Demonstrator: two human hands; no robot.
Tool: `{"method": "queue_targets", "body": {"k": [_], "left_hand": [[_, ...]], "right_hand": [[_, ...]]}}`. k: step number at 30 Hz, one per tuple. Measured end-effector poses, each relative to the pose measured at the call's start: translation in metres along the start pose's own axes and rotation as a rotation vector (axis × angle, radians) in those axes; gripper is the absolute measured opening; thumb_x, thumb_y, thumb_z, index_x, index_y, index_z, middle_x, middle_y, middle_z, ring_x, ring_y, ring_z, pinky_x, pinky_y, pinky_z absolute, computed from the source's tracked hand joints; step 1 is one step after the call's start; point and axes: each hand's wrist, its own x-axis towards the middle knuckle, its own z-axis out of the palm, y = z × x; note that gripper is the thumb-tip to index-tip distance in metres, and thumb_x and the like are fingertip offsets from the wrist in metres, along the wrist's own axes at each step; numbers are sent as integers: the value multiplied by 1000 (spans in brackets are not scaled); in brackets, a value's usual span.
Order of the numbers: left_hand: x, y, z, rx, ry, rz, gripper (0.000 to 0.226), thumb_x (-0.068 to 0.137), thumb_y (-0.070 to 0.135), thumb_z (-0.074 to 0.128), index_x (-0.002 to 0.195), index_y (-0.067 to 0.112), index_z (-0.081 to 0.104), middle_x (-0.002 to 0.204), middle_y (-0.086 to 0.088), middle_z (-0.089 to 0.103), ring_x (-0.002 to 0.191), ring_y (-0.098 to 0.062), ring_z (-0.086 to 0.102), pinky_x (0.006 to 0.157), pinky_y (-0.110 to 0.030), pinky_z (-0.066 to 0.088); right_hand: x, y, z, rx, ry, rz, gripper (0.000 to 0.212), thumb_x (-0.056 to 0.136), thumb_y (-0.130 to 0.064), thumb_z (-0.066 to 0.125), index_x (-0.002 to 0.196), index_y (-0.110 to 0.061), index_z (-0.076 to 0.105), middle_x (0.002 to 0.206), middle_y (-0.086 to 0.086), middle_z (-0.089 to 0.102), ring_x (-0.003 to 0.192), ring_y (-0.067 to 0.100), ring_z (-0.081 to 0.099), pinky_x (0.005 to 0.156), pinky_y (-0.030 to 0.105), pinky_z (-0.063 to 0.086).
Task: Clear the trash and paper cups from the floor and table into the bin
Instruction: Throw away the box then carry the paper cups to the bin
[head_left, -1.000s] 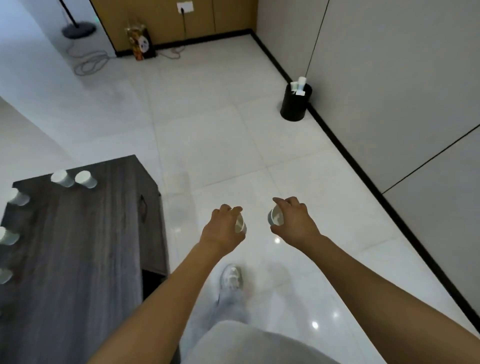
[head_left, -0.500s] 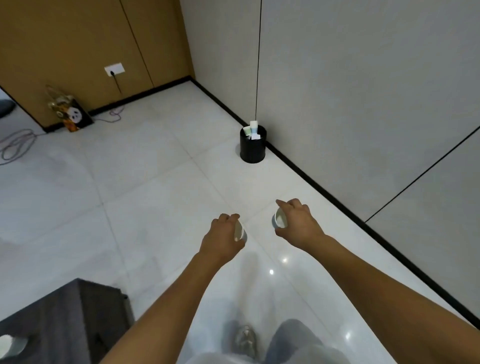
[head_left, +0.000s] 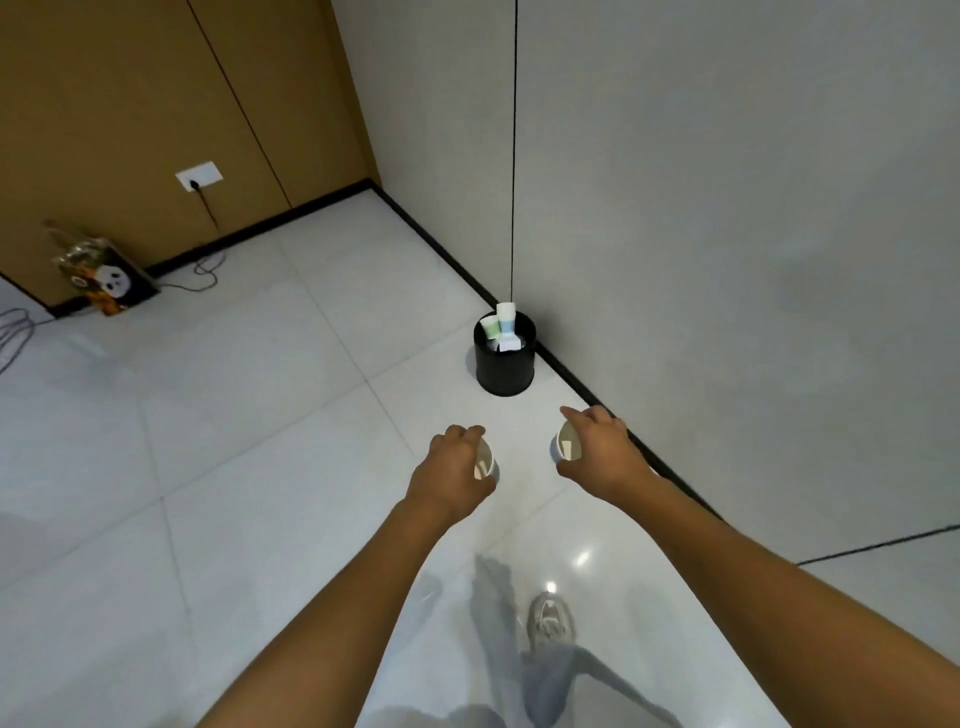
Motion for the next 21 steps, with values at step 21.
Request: {"method": "queue_targets", "body": {"k": [21], "left_hand": [[440,-56,-143,-78,-53,-160,69,83,30,67,143,17,34,138,-8,36,126,-25,38,100,-39,44]], "right_hand": [[450,-60,-97,31,-129,52,74,82,-25,67,147,-23,31,137,10,38,123,33,37,101,36,37]]}}
